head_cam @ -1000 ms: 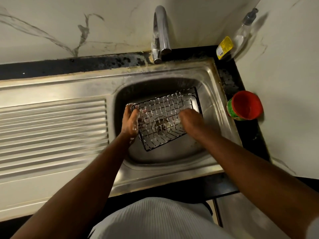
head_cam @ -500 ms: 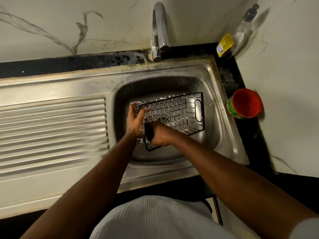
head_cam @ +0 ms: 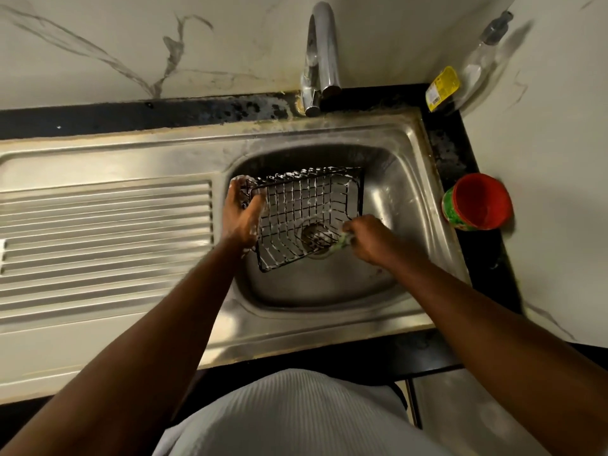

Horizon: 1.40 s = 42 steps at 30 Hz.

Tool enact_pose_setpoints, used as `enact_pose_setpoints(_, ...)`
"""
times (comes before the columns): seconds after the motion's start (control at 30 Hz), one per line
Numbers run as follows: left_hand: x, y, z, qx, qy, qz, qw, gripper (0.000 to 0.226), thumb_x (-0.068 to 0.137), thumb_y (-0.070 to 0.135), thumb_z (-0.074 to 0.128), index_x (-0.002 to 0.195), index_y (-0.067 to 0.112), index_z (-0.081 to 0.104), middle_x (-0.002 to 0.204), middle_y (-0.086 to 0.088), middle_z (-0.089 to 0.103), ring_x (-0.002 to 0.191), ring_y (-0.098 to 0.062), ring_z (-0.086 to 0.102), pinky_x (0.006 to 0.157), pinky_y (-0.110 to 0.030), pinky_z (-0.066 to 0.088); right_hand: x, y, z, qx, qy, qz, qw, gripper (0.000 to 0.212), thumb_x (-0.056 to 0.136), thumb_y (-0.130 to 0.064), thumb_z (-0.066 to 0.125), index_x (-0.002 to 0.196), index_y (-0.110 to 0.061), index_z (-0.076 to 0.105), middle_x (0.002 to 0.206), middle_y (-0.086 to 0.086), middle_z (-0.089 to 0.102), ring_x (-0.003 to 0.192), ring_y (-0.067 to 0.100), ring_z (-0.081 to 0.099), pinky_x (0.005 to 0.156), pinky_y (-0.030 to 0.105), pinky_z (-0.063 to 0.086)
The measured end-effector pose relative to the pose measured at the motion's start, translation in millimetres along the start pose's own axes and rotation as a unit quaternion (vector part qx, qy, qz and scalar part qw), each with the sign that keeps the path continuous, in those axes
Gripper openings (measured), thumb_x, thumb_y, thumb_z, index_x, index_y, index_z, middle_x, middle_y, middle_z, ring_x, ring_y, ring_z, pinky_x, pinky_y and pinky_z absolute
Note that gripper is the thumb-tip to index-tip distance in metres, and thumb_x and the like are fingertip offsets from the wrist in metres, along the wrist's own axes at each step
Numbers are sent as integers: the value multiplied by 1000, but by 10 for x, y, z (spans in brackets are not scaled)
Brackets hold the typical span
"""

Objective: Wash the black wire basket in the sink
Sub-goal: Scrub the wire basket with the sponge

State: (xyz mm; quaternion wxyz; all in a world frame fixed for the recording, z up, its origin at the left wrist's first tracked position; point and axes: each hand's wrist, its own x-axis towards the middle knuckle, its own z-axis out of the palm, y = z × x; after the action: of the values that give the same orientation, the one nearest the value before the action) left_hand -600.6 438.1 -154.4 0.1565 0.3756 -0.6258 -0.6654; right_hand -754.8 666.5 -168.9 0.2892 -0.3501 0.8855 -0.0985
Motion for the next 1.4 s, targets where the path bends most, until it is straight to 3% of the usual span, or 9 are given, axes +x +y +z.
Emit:
enact_pose_setpoints(0.3,-7,-4,26,8,15,-15,1000,80,78,55,70,141,14,45,135,-20,59,117,-43,61,104,-60,49,57,-83,135,27,82,22,996,33,83,3,73,115,-5,75,110,19,74,102,33,71,88,32,55)
enact_pose_setpoints(0.57,-27,88,67,65,-1,45,997,64,80,35,63,139,21,44,118,13,56,105,8,59,83,-10,52,-20,-654,526,180,24,-78,980,25,85,-4,76,108,-12,72,95,2,74,82,11,71,76,28,60)
enact_pose_setpoints(0.63,-25,109,69,70,-3,51,996,56,78,35,65,130,23,47,112,9,58,98,6,62,82,-17,55,-61,-780,565,197,8,-91,976,27,87,-6,75,112,-18,72,100,-2,75,87,7,70,77,22,57)
enact_pose_setpoints(0.73,-26,113,75,86,-4,44,995,44,75,43,65,117,39,52,106,-2,64,96,-29,67,88,-51,60,-85,-941,594,238,-11,-101,966,30,91,-7,72,118,-21,71,107,-4,76,94,5,71,83,25,59)
enact_pose_setpoints(0.83,-52,88,128,85,-19,57,995,40,78,41,64,117,37,55,101,1,63,92,-29,67,90,-62,57,-88,-1061,607,259,34,-97,960,32,88,-9,74,116,-23,73,103,-4,76,89,5,70,76,20,55)
enact_pose_setpoints(0.93,-126,100,207,81,-30,58,995,58,78,43,61,127,15,53,103,3,63,91,-13,64,90,-52,59,-109,-963,620,217,44,-127,967,28,86,-9,78,112,-20,75,106,0,76,92,9,71,83,24,57)
enact_pose_setpoints(1.07,-184,32,201,31,-14,21,999,57,79,43,65,125,11,53,107,-2,62,100,-21,65,89,-49,60,-75,-582,465,113,37,-109,987,8,93,-14,71,100,-17,73,99,4,75,89,14,72,85,37,61)
enact_pose_setpoints(1.27,-186,51,233,-2,-21,3,1000,49,84,39,69,124,15,54,114,-6,62,108,-27,64,90,-37,59,42,-39,129,-161,38,19,986,21,92,3,62,110,-6,67,111,15,68,102,31,66,76,32,46)
enact_pose_setpoints(1.4,-120,102,234,-10,-20,10,1000,44,86,33,67,124,14,55,113,-5,64,107,-23,64,89,-32,58,37,-278,92,-140,-18,74,987,33,90,2,67,122,-6,64,120,16,66,114,31,64,90,37,53)
